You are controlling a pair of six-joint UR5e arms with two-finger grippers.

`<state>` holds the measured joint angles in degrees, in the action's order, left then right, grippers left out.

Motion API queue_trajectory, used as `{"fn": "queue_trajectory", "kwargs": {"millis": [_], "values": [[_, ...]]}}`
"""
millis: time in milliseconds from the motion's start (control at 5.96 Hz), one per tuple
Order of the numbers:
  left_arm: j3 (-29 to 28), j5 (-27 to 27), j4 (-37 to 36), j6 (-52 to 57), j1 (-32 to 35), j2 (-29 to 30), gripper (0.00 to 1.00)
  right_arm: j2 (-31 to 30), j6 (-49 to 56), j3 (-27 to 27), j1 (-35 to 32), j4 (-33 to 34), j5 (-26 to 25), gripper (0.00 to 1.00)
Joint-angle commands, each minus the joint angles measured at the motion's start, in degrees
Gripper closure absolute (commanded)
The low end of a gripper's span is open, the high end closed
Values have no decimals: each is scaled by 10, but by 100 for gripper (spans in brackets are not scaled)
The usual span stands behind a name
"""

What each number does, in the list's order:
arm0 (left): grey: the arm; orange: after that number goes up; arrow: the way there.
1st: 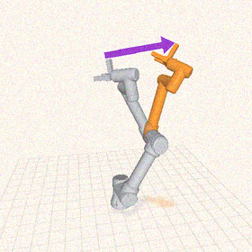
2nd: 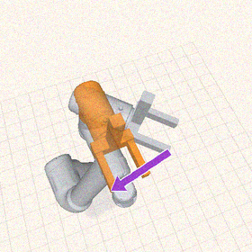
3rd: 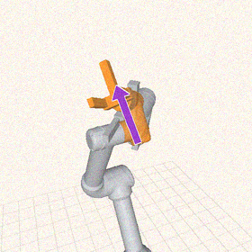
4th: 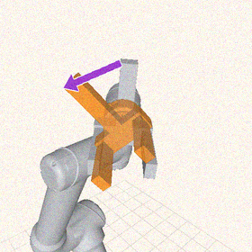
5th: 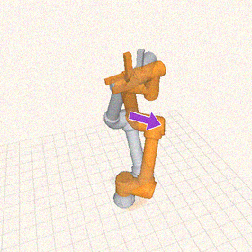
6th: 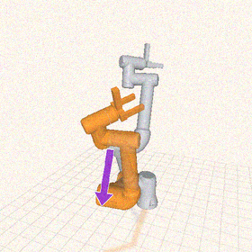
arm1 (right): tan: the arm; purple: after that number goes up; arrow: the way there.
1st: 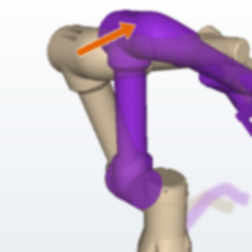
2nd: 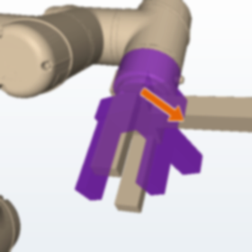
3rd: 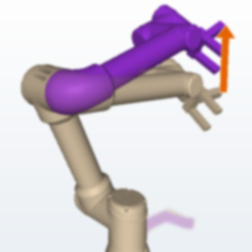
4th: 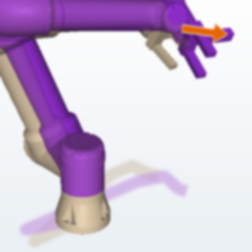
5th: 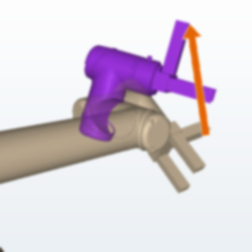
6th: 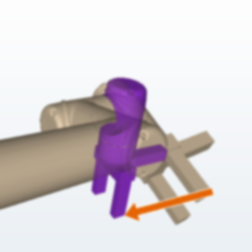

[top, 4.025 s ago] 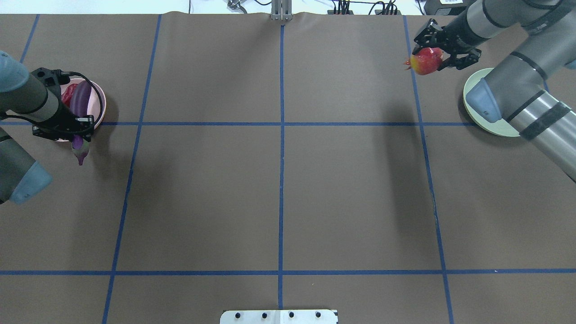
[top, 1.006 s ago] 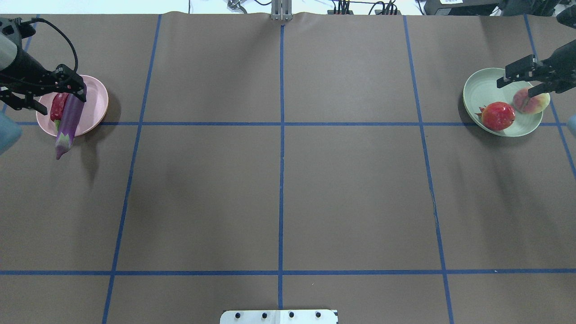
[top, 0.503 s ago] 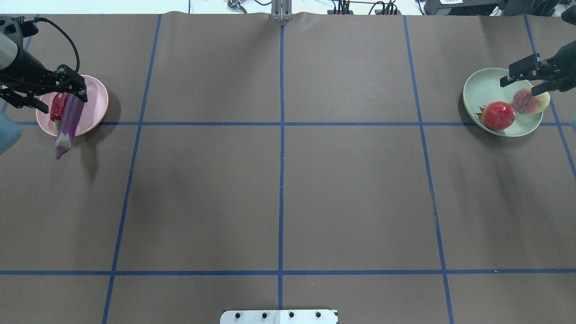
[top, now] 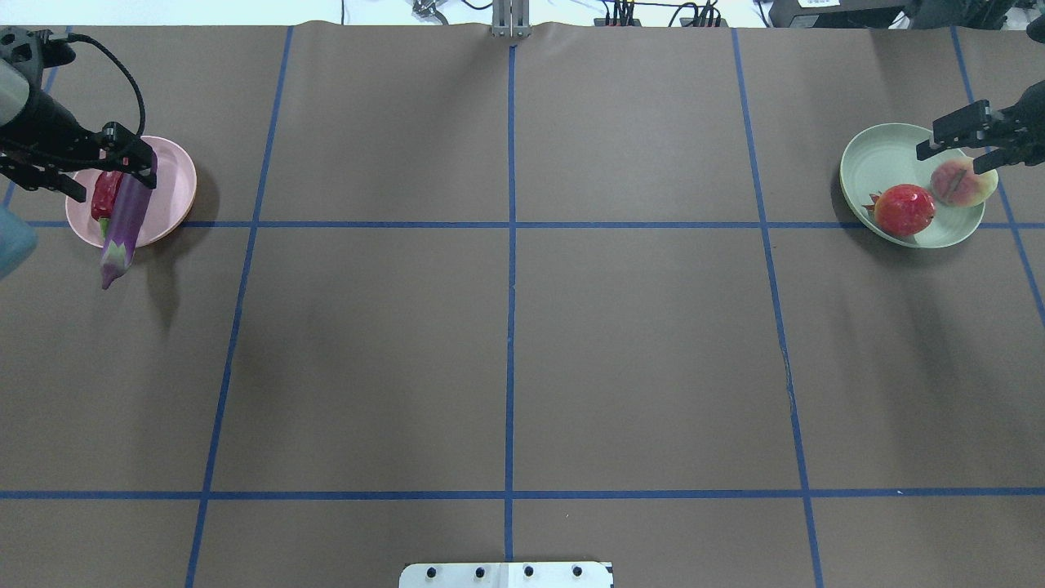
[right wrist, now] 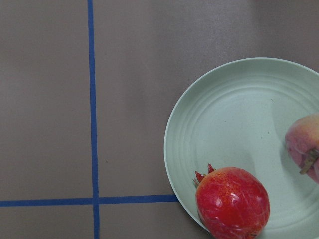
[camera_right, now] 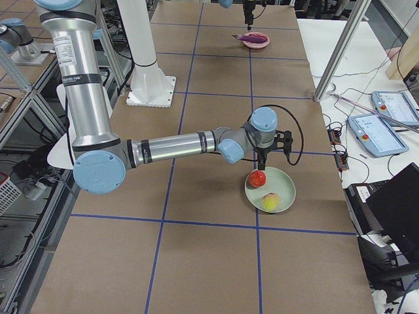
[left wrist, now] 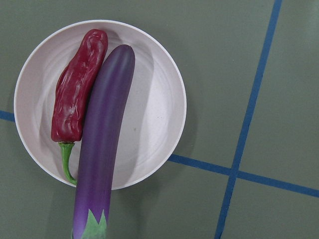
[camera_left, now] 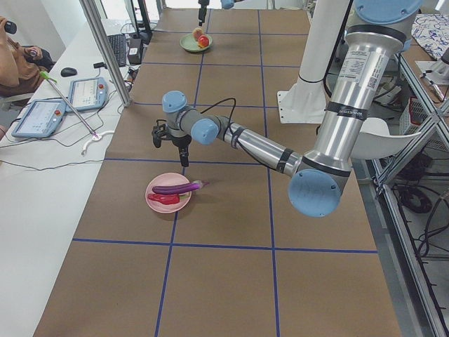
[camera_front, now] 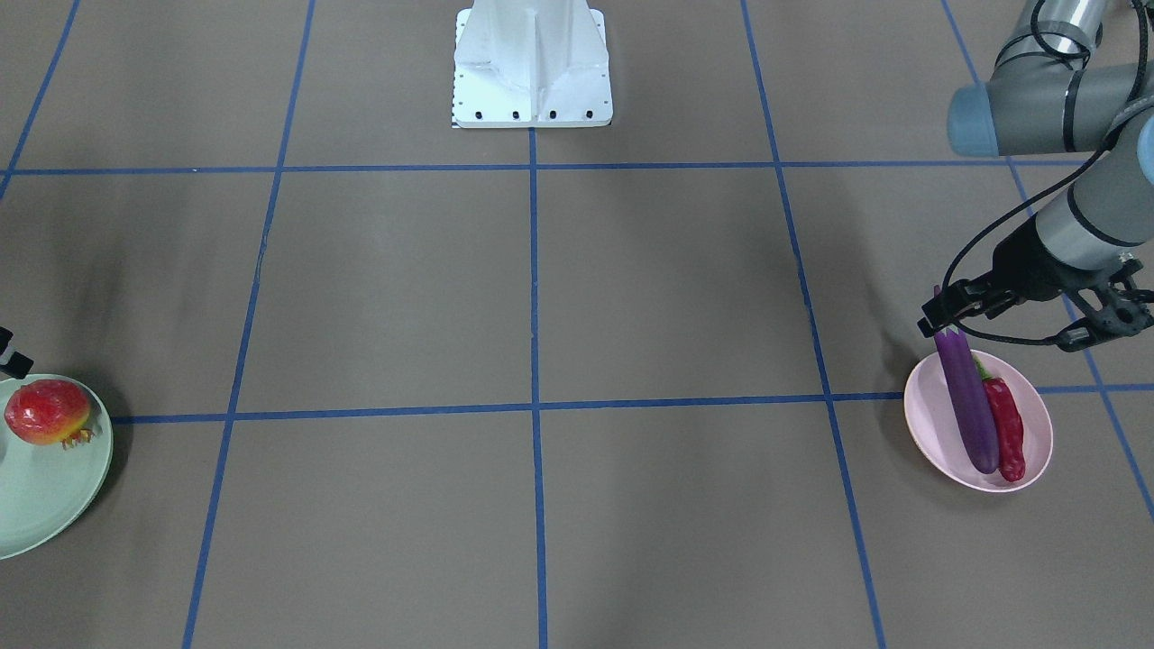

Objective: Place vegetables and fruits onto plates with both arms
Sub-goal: 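Open both grippers to release the items and lift away from the plates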

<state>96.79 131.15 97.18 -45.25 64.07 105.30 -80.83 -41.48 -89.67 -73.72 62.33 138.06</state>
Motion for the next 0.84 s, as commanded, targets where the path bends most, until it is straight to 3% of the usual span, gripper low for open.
{"fn": "queue_trajectory", "kwargs": {"millis": [0,335,671], "values": [[0,1,1,113,14,-16,0,-8,62,9,-7,2,11,0],[-6,5,0,195,42,-32,0,-13,131,22,-14,18,12,0],[-10,5,-3,260,72,-51,0,-7,273,13,-47,140,12,0]]}}
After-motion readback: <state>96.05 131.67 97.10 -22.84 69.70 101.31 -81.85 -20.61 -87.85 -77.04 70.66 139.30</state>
